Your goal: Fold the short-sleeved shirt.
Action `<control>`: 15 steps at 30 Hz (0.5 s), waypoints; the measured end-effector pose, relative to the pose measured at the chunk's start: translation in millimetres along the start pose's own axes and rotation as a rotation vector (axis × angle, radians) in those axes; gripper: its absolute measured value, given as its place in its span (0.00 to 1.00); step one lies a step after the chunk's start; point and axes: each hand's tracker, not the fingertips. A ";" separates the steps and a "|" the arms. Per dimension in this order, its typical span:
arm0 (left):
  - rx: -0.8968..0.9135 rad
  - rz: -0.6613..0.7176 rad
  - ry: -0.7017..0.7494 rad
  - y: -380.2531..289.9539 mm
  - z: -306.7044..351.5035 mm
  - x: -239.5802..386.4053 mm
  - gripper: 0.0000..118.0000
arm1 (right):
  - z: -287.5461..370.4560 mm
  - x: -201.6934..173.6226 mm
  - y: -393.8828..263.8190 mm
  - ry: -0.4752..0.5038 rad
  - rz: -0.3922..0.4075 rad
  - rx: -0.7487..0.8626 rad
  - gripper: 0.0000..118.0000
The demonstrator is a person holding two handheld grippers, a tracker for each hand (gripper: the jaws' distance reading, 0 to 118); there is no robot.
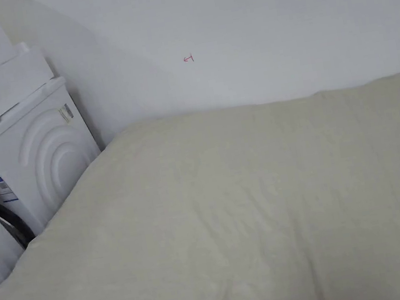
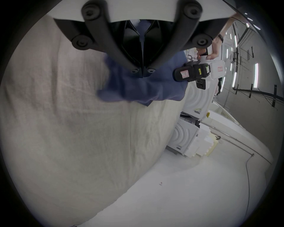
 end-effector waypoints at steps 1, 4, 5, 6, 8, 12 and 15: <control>0.013 -0.032 0.017 11.1 14.7 -2.5 0.24 | 4.7 -1.6 -0.3 0.006 -0.012 0.015 0.00; 0.050 -0.060 0.079 58.0 76.7 -24.7 0.24 | 18.6 -2.4 -5.2 0.019 -0.040 0.038 0.00; 0.083 -0.063 0.121 72.3 95.8 -34.3 0.24 | 20.9 -2.4 -7.0 0.013 -0.041 0.034 0.00; 0.111 -0.038 0.155 87.0 113.5 -46.2 0.24 | 23.2 -2.0 -9.2 0.007 -0.040 0.028 0.00; 0.163 0.002 0.182 110.3 145.1 -68.0 0.24 | 28.3 -2.0 -14.2 -0.020 -0.039 0.037 0.00; 0.181 0.129 0.269 144.0 171.0 -156.6 0.24 | 35.6 5.1 -20.3 -0.056 -0.080 0.028 0.00; 0.164 0.231 0.292 121.1 150.3 -143.6 0.31 | 41.7 11.4 -22.3 -0.096 -0.097 0.006 0.00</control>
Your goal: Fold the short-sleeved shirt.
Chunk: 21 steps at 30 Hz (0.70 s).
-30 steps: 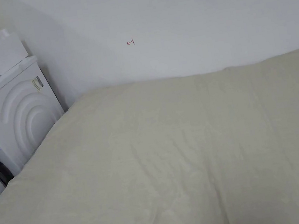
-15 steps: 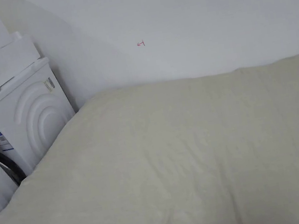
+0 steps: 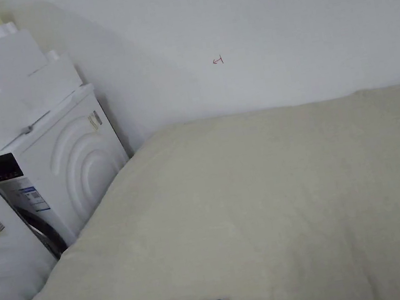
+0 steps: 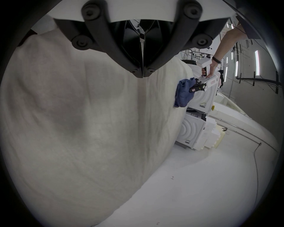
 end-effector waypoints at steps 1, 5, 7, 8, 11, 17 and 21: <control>-0.003 0.016 0.033 -3.4 -5.7 -7.8 0.42 | 2.2 3.9 0.9 -0.010 0.003 0.002 0.00; 0.091 0.151 0.043 -16.1 31.9 -19.0 0.64 | 19.0 6.9 0.9 -0.052 0.029 0.027 0.00; 0.195 0.048 0.238 -16.3 70.1 -17.0 0.72 | 29.7 7.7 0.7 -0.065 0.062 0.050 0.00; 0.240 0.006 0.317 -14.9 86.0 -15.7 0.72 | 34.3 7.5 0.7 -0.084 0.082 0.070 0.00; 0.350 -0.111 0.263 -41.8 129.0 32.1 0.72 | 53.6 0.8 2.1 -0.141 0.165 0.132 0.00; 0.520 -0.425 0.085 -121.2 148.0 158.2 0.66 | 106.1 -37.2 11.9 -0.156 0.297 0.300 0.00; 0.723 -0.629 0.129 -183.0 126.2 234.4 0.47 | 139.9 -76.8 13.2 -0.190 0.440 0.435 0.00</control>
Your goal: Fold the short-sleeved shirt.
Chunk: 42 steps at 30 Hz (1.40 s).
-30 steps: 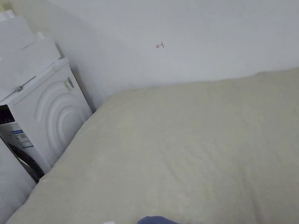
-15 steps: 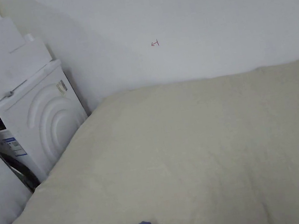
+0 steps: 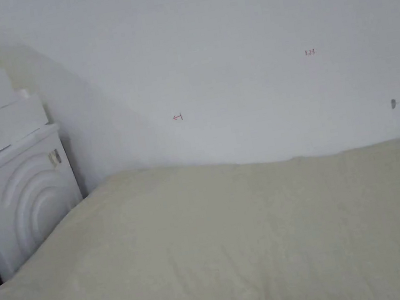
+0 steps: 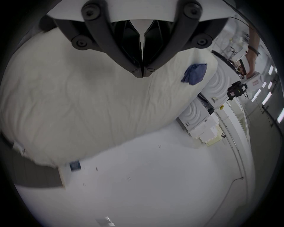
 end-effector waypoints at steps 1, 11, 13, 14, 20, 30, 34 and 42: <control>0.023 0.017 -0.038 -1.1 3.2 21.0 0.44 | 8.5 -6.8 6.3 -0.017 0.035 0.037 0.00; -0.040 -0.154 -0.239 -37.0 27.6 155.9 0.07 | 49.5 -51.9 26.8 -0.145 0.212 0.220 0.00; 0.092 -0.188 -0.163 -40.0 44.6 163.3 0.00 | 53.5 -56.8 22.4 -0.178 0.243 0.245 0.00; 0.110 -0.202 -0.130 -39.4 48.8 164.3 0.00 | 55.3 -59.8 20.1 -0.191 0.250 0.244 0.00; 0.006 -0.168 -0.118 -31.4 43.6 155.0 0.00 | 54.0 -72.1 12.9 -0.246 0.354 0.241 0.00; -0.043 -0.202 -0.139 -33.3 37.3 156.7 0.00 | 49.6 -74.8 17.6 -0.264 0.362 0.245 0.00; -0.068 -0.206 -0.121 -31.4 32.6 157.8 0.00 | 48.1 -74.1 20.8 -0.267 0.363 0.235 0.00; -0.063 -0.186 -0.111 -29.6 30.0 152.4 0.10 | 47.7 -72.8 21.9 -0.282 0.372 0.245 0.29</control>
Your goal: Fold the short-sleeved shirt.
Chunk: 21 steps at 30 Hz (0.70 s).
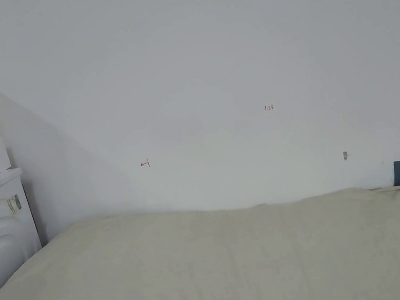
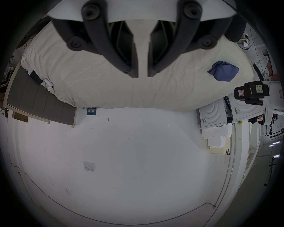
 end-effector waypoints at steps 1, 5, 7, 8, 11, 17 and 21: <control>-0.002 0.006 0.009 1.4 -0.8 -3.0 0.14 | -0.7 0.3 0.2 -0.001 0.001 0.000 0.44; 0.027 -0.001 0.040 3.1 -0.2 -6.8 0.65 | -1.3 0.5 -0.2 -0.013 0.009 0.008 0.80; 0.041 0.001 0.056 3.6 0.0 -6.8 0.95 | -1.0 -1.7 0.5 -0.008 0.008 0.017 0.81; 0.043 0.001 0.053 3.6 0.0 -6.7 1.00 | -1.4 -1.9 0.6 -0.009 0.005 0.017 0.83; 0.061 0.006 0.038 3.5 2.6 -7.0 1.00 | -4.1 -4.2 0.0 0.005 0.003 0.014 0.95; 0.031 -0.002 0.046 3.5 0.2 -5.3 1.00 | -6.1 -7.5 -2.0 0.031 -0.009 0.017 0.97; 0.025 -0.012 0.046 3.2 -0.7 -4.2 1.00 | -7.7 -8.7 -1.3 0.008 0.003 0.012 0.97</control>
